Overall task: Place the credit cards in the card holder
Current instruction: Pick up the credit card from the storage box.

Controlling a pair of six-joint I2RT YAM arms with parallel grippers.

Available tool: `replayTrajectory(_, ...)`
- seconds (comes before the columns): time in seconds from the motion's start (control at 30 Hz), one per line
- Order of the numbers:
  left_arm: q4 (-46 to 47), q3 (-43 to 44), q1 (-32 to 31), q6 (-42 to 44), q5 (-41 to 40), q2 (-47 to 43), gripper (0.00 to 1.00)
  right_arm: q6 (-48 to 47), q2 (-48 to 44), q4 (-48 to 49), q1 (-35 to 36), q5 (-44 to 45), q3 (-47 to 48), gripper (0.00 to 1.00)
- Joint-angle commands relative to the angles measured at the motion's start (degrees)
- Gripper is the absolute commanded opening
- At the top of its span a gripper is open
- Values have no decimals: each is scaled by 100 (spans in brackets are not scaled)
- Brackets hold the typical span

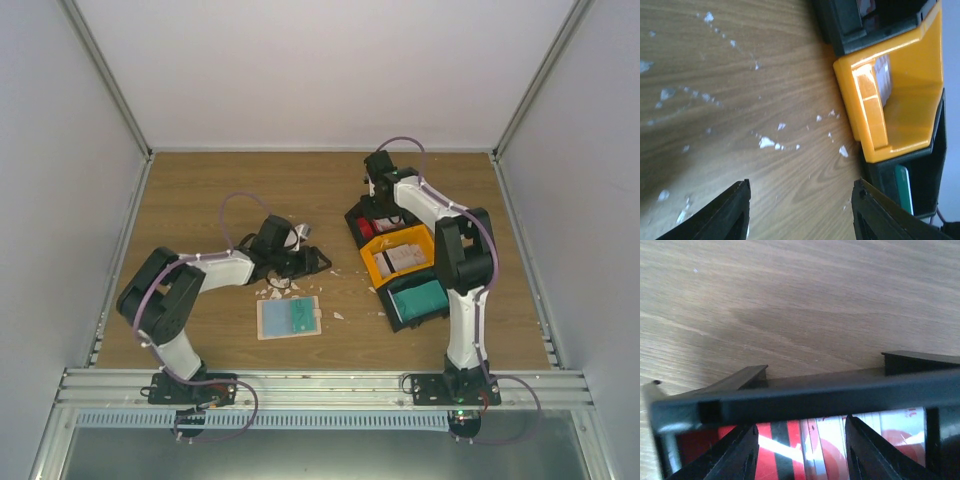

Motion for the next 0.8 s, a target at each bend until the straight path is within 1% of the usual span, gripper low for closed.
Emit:
replayTrajectory(0.0, 1080, 293, -117, -658, 56, 481, 59, -506, 427, -177, -40, -332, 287, 49)
replayTrajectory(0.07, 1270, 417, -203, -815, 32, 704, 59, -547, 527, -186, -38, -345, 346, 49)
replayTrajectory(0.2, 1330, 919, -353, -975, -34, 1151, 58, -602, 637, -159, -52, -476, 328, 49)
replayTrajectory(0.3, 1374, 1243, -433, -1051, -104, 1431, 51, -587, 660, -144, -51, -753, 270, 44)
replayTrajectory(0.37, 1227, 1403, -469, -1111, -371, 1563, 38, -564, 600, -111, -46, -887, 209, 38)
replayTrajectory(0.43, 980, 1587, -473, -1122, -659, 1693, 29, -532, 501, -60, -51, -1005, 136, 34)
replayTrajectory(0.53, 838, 1829, -474, -1058, -691, 1879, 24, -486, 347, -3, -52, -1214, 36, 30)
replayTrajectory(0.77, 636, 2223, -481, -920, -640, 2276, 21, -399, 23, 37, -52, -1505, -166, 29)
